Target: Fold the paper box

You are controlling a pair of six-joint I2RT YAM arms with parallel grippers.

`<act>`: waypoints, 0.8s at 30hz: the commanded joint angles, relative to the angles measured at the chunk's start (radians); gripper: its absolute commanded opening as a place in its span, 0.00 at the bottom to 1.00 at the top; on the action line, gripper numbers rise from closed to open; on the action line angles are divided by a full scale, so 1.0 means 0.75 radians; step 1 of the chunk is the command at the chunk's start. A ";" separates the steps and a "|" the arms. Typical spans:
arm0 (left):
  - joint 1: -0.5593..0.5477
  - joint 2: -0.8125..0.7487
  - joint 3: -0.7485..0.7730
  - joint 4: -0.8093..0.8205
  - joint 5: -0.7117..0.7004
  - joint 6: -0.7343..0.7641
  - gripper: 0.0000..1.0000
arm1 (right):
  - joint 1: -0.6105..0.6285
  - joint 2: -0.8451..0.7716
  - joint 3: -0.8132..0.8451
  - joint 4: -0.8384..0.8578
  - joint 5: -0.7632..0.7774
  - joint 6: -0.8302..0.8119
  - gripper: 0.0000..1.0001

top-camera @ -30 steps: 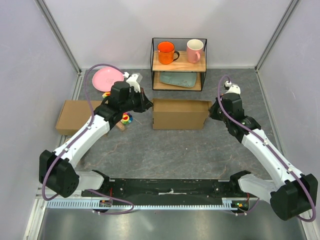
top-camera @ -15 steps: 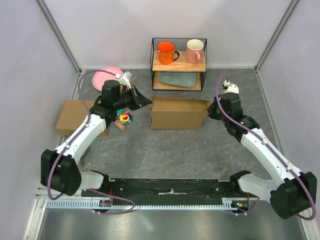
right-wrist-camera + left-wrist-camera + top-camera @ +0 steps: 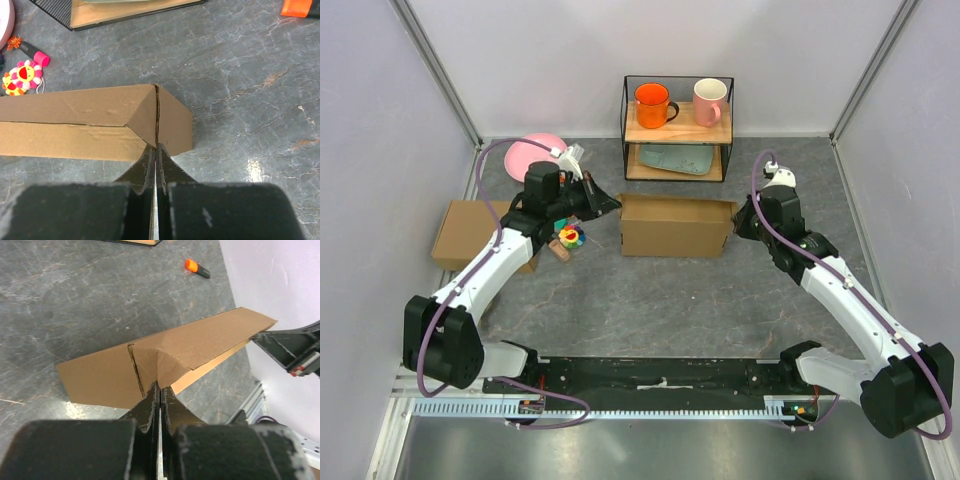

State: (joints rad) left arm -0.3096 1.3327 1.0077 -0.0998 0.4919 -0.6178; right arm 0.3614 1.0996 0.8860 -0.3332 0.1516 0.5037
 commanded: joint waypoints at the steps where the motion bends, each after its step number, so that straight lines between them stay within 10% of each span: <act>1: 0.010 -0.024 -0.043 0.047 -0.116 0.171 0.02 | -0.003 0.045 -0.054 -0.222 0.053 -0.023 0.00; 24: -0.158 -0.114 -0.325 0.272 -0.472 0.441 0.02 | 0.009 0.000 -0.005 -0.218 0.076 -0.019 0.10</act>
State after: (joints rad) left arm -0.4179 1.2499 0.7650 0.2104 0.2344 -0.3679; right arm 0.3717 1.1069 0.8860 -0.3176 0.1387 0.5087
